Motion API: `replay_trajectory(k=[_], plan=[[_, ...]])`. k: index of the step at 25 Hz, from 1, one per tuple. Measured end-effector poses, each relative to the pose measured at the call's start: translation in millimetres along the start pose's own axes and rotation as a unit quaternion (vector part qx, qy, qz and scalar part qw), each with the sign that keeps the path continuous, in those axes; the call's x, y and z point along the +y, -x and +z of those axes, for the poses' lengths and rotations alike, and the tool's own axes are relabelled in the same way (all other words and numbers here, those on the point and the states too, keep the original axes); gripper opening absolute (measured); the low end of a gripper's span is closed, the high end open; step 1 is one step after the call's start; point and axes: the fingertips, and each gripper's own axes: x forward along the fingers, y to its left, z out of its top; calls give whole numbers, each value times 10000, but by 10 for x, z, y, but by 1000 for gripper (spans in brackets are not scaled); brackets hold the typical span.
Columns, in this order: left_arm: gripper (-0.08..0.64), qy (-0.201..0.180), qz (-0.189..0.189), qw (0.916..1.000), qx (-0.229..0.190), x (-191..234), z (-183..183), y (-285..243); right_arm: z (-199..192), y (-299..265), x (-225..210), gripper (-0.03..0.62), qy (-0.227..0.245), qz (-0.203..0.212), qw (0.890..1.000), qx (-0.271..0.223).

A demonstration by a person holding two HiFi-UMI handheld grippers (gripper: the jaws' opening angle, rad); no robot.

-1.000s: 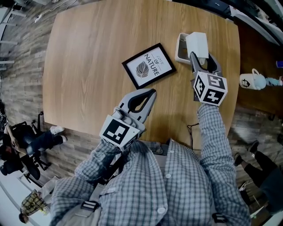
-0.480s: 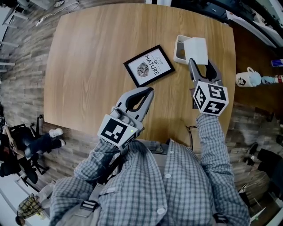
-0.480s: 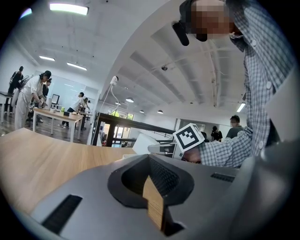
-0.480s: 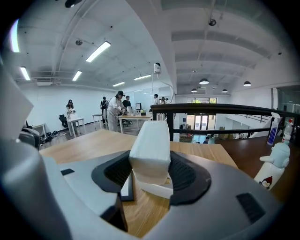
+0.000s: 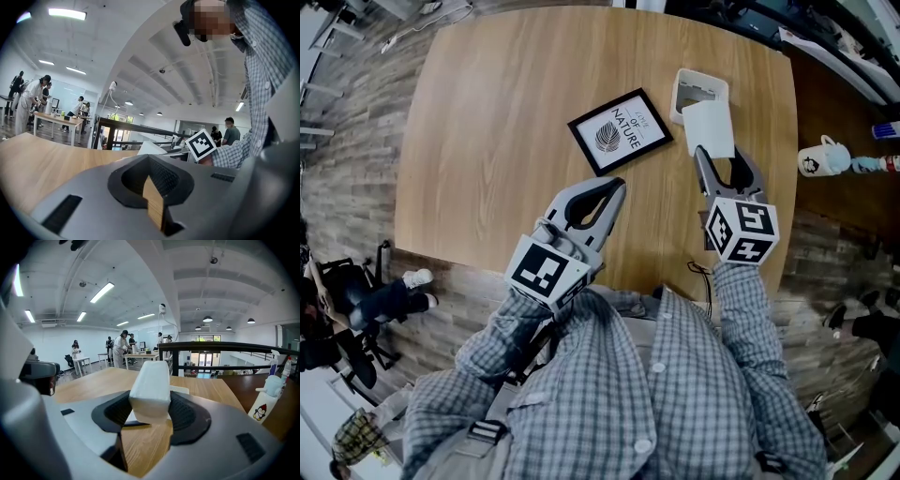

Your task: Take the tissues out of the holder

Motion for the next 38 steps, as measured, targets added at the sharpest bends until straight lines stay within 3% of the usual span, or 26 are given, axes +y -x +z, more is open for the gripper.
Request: replay_trajectory(k=[19,38], plan=[[-1,-196,94,9997,-94,-8,82,348,-130,676,339,250,-69,-3,9999,-115],[-2,-201,79,9996,-177,38,98,444,-141,822,521,250,104,6,9999,-92]])
